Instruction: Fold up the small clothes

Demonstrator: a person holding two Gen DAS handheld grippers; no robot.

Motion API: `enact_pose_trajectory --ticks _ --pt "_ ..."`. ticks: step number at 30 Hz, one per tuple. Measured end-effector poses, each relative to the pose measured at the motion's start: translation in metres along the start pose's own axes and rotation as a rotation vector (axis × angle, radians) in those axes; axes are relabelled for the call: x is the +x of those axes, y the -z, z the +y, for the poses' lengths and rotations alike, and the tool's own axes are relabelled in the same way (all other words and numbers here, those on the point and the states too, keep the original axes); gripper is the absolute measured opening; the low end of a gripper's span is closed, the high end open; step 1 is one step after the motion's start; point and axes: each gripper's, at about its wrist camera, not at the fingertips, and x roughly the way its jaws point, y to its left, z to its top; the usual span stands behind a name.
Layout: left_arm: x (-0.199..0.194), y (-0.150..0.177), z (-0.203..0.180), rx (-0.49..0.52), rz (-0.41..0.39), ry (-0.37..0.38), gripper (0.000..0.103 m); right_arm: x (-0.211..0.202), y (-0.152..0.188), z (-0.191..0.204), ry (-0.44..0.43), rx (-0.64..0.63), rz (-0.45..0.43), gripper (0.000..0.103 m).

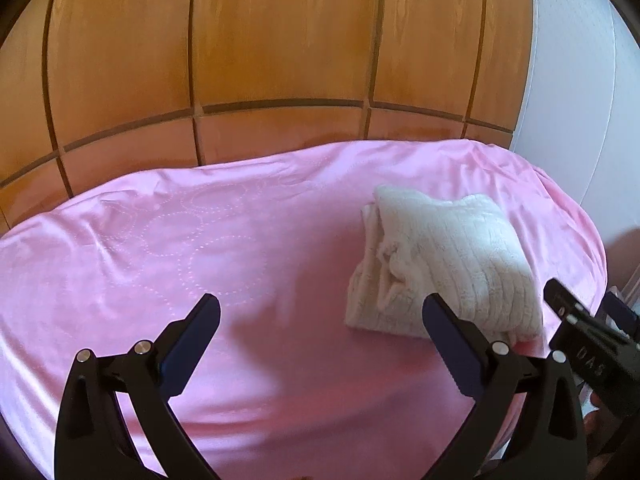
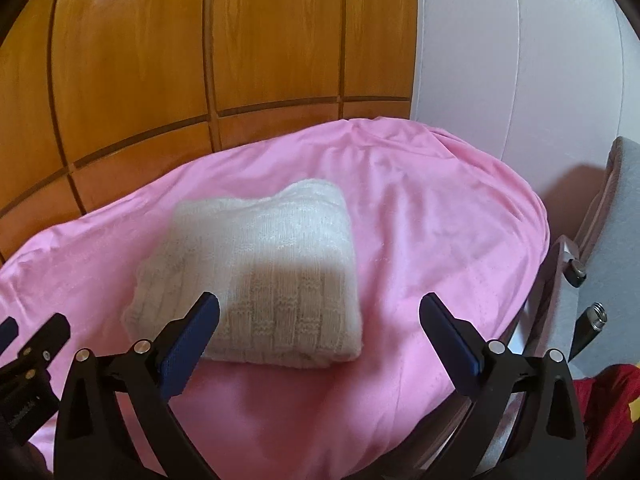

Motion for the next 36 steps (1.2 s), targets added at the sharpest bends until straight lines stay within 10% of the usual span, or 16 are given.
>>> enact_pose_trajectory --ticks 36 --pt "-0.006 0.004 -0.009 -0.011 -0.015 -0.043 0.101 0.007 0.014 0.003 -0.032 0.023 0.030 0.099"
